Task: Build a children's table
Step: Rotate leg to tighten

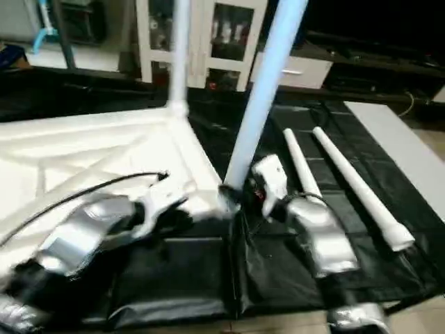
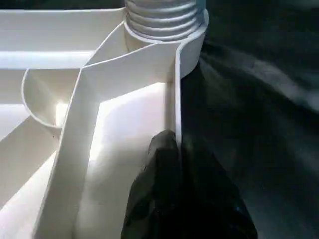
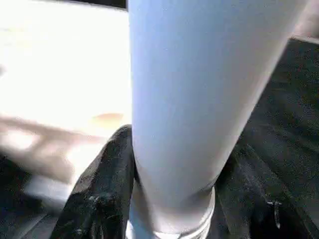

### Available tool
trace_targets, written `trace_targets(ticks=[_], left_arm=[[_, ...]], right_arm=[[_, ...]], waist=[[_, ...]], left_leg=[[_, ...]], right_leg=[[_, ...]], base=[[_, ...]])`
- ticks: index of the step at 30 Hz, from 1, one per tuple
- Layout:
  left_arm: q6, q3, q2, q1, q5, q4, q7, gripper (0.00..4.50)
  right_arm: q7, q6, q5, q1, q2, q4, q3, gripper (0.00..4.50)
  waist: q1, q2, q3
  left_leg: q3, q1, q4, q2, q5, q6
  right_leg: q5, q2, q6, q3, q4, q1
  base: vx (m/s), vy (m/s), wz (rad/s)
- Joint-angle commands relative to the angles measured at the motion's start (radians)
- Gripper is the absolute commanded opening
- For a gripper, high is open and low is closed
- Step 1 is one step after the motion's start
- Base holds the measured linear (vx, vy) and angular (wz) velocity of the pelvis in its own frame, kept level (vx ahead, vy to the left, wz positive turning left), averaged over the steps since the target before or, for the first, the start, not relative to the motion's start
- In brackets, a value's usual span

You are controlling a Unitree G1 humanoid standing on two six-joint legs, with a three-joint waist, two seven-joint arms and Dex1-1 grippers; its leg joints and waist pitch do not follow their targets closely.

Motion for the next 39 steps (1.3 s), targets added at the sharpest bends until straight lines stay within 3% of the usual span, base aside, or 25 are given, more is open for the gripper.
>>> trace_targets(ticks=[1,2,3,4,5,8,10,11,13,14,15,17,18,19,20,21,24,27,31,33,39], left_arm=[[0.045,0.058,-0.055,-0.038,-0.001,-0.014,0.096,0.00],[0.039,0.068,-0.082,-0.049,0.003,0.005,0.132,0.00],[0.035,0.072,-0.098,-0.057,0.003,0.017,0.150,0.00],[0.023,0.068,-0.115,-0.067,0.013,0.035,0.175,0.00],[0.017,0.061,-0.134,-0.078,0.021,0.054,0.196,0.00],[0.024,0.064,-0.141,-0.081,0.019,0.053,0.201,0.00],[0.032,0.065,-0.127,-0.073,0.017,0.039,0.187,0.00],[0.026,0.060,-0.114,-0.066,0.020,0.032,0.177,0.00],[-0.014,0.029,-0.055,-0.040,0.009,0.006,0.107,0.00],[-0.032,0.021,-0.034,-0.029,0.004,-0.004,0.078,0.00],[-0.043,0.014,-0.015,-0.020,0.000,-0.012,0.054,0.00],[-0.076,0.001,0.017,-0.007,-0.010,-0.021,0.016,0.00],[-0.115,-0.008,0.047,0.005,-0.021,-0.031,-0.022,0.00],[-0.119,-0.009,0.052,0.007,-0.023,-0.033,-0.030,0.00],[-0.165,-0.018,0.089,0.020,-0.040,-0.051,-0.091,0.00],[-0.189,-0.022,0.105,0.026,-0.047,-0.060,-0.120,0.00],[-0.219,-0.034,0.176,0.053,-0.102,-0.114,-0.259,0.00],[-0.212,-0.039,0.190,0.054,-0.111,-0.122,-0.277,0.00],[-0.224,-0.039,0.193,0.057,-0.123,-0.128,-0.290,0.00],[-0.234,-0.037,0.194,0.059,-0.129,-0.128,-0.297,0.00],[-0.242,-0.036,0.203,0.063,-0.137,-0.129,-0.313,0.00]], right_arm=[[-0.355,0.073,-0.136,0.019,0.009,0.160,-0.101,1.93],[-0.423,0.064,-0.148,0.006,0.039,0.182,-0.104,1.93],[-0.457,0.056,-0.158,-0.003,0.057,0.196,-0.097,1.93],[-0.478,0.036,-0.174,-0.018,0.085,0.213,-0.073,1.93],[-0.478,-0.004,-0.175,-0.042,0.127,0.236,-0.046,1.93],[-0.422,-0.037,-0.151,-0.062,0.157,0.242,-0.025,1.93],[-0.317,-0.073,-0.124,-0.054,0.154,0.194,-0.004,1.93],[-0.269,-0.087,-0.121,-0.040,0.140,0.155,0.010,2.48],[-0.177,-0.134,-0.084,-0.003,0.092,0.048,0.012,2.62],[-0.150,-0.131,-0.074,0.005,0.071,0.018,0.010,2.62],[-0.115,-0.117,-0.059,0.011,0.049,-0.004,0.007,2.80],[-0.046,-0.074,-0.008,0.020,0.021,-0.035,-0.002,3.04],[0.044,-0.025,0.052,0.026,-0.010,-0.057,-0.013,3.05],[0.058,-0.021,0.056,0.027,-0.018,-0.059,-0.011,3.05],[0.164,-0.003,0.077,0.036,-0.080,-0.075,0.004,3.05],[0.212,0.000,0.081,0.040,-0.106,-0.079,0.012,3.25],[0.408,-0.043,0.088,0.049,-0.215,-0.064,0.022,3.25],[0.468,-0.054,0.098,0.045,-0.237,-0.043,0.016,3.25],[0.541,-0.057,0.130,0.024,-0.242,-0.019,0.013,3.25],[0.569,-0.052,0.153,0.010,-0.243,-0.008,0.010,3.10],[0.635,-0.053,0.164,-0.011,-0.235,0.031,0.008,2.65]], waist=[[-0.001,0.016,-0.048],[-0.005,0.021,-0.049],[-0.008,0.019,-0.050],[-0.005,0.019,-0.053],[-0.003,0.013,-0.053],[-0.001,0.016,-0.054],[0.004,0.015,-0.055],[0.006,0.021,-0.055],[0.014,0.027,-0.062],[0.014,0.026,-0.063],[0.012,0.026,-0.061],[0.010,0.030,-0.058],[0.012,0.032,-0.053],[0.012,0.032,-0.053],[0.013,0.035,-0.049],[0.017,0.036,-0.051],[0.026,0.037,-0.048],[0.032,0.038,-0.046],[0.035,0.033,-0.048],[0.034,0.028,-0.049],[0.038,0.030,-0.050]], left_leg=[[-0.007,0.004,-0.080,0.016,-0.267,-0.055],[-0.008,-0.001,-0.082,0.015,-0.263,-0.057],[-0.009,-0.002,-0.081,0.012,-0.265,-0.059],[-0.008,0.002,-0.078,0.011,-0.270,-0.053],[-0.005,-0.001,-0.077,0.011,-0.254,-0.040],[-0.004,-0.003,-0.077,0.013,-0.224,-0.021],[-0.001,-0.004,-0.076,0.013,-0.193,0.000],[-0.002,-0.005,-0.076,0.014,-0.182,0.003],[-0.002,-0.005,-0.071,0.016,-0.104,0.030],[0.000,-0.007,-0.067,0.013,-0.045,0.053],[0.001,-0.008,-0.067,0.013,-0.036,0.075],[0.002,-0.005,-0.071,0.015,-0.068,0.079],[0.001,0.000,-0.074,0.020,-0.143,0.078],[0.001,0.000,-0.074,0.020,-0.143,0.078],[0.001,-0.001,-0.075,0.020,-0.172,0.066],[0.000,0.000,-0.074,0.024,-0.170,0.063],[0.004,0.001,-0.073,0.024,-0.155,0.066],[0.007,0.005,-0.073,0.025,-0.151,0.061],[0.005,0.002,-0.073,0.024,-0.146,0.053],[0.006,0.000,-0.071,0.023,-0.141,0.056],[0.006,0.001,-0.069,0.024,-0.118,0.064]], right_leg=[[-0.353,-0.042,-0.122,0.030,-0.085,0.030],[-0.341,-0.041,-0.120,0.031,-0.082,0.032],[-0.342,-0.039,-0.108,0.029,-0.085,0.030],[-0.323,-0.039,-0.107,0.029,-0.086,0.029],[-0.287,-0.039,-0.113,0.030,-0.083,0.030],[-0.226,-0.038,-0.125,0.030,-0.076,0.035],[-0.162,-0.038,-0.141,0.031,-0.070,0.041],[-0.145,-0.039,-0.145,0.031,-0.067,0.042],[-0.017,-0.037,-0.173,0.031,-0.052,0.050],[0.072,-0.034,-0.195,0.031,-0.046,0.054],[0.100,-0.034,-0.216,0.031,-0.045,0.055],[0.060,-0.036,-0.231,0.030,-0.049,0.052],[-0.030,-0.038,-0.235,0.031,-0.057,0.053],[-0.030,-0.038,-0.235,0.031,-0.057,0.053],[-0.088,-0.038,-0.231,0.031,-0.062,0.050],[-0.101,-0.041,-0.229,0.032,-0.063,0.052],[-0.097,-0.042,-0.244,0.033,-0.061,0.046],[-0.101,-0.041,-0.255,0.033,-0.060,0.041],[-0.114,-0.043,-0.249,0.032,-0.058,0.045],[-0.114,-0.043,-0.249,0.032,-0.058,0.046],[-0.116,-0.044,-0.247,0.032,-0.056,0.045]], base=[[0.000,0.000,0.00],[0.000,0.000,0.00],[0.000,0.000,0.00],[0.000,0.000,0.00],[0.000,0.000,0.00],[0.000,0.000,0.00],[0.000,0.000,0.00],[0.000,0.000,0.00],[0.000,0.000,0.00],[0.000,0.000,0.00],[0.000,0.000,0.00],[0.000,0.000,0.00],[0.000,0.000,0.00],[0.000,0.000,0.00],[0.000,0.000,0.00],[0.000,0.000,0.00],[0.000,0.000,0.00],[0.000,0.000,0.00],[0.000,0.000,0.00],[0.000,0.000,0.00],[0.000,0.000,0.00]])
